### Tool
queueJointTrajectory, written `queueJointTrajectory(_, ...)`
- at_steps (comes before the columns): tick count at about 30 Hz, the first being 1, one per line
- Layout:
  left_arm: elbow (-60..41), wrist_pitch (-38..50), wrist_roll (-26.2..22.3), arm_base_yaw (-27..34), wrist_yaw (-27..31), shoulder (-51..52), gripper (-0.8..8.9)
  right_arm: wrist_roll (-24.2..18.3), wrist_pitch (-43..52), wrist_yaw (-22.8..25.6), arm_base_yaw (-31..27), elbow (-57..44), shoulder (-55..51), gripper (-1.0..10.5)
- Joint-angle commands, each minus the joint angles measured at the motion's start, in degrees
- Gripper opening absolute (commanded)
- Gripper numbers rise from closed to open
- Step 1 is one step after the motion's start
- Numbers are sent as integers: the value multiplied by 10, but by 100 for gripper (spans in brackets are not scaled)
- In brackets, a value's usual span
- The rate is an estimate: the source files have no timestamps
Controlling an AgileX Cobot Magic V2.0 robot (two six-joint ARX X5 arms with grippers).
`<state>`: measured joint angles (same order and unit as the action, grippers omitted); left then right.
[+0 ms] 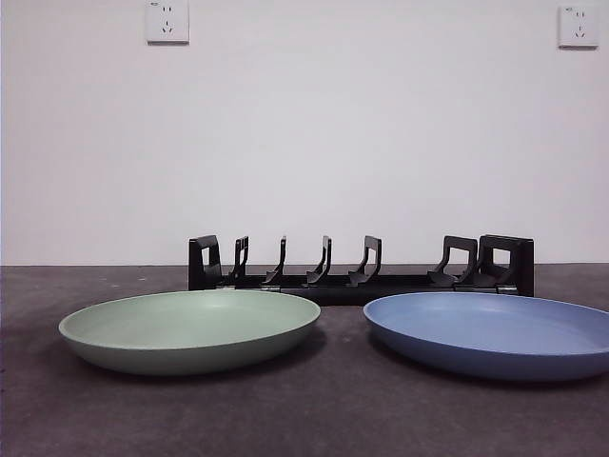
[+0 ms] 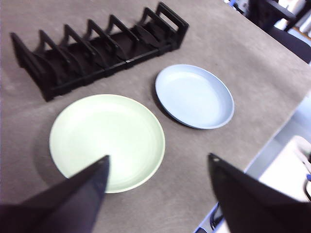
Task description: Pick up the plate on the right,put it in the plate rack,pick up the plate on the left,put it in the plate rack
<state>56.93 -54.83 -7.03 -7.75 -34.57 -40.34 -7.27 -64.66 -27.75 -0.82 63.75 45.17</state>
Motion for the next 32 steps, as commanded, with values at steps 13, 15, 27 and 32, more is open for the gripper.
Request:
queueJointTrajectory(13,151,3,-57,-196,20,-183,744,24,35,57,1,3,178,564)
queueJointTrajectory(15,151,3,-57,-212,23,-197,744,26,47,59,1,3,210,563)
queueJointTrajectory(27,151,11,-115,-302,33,-253,740,27,98,83,1,3,396,498)
queueJointTrajectory(32,151,31,-117,-317,47,-263,740,27,118,85,9,3,458,498)
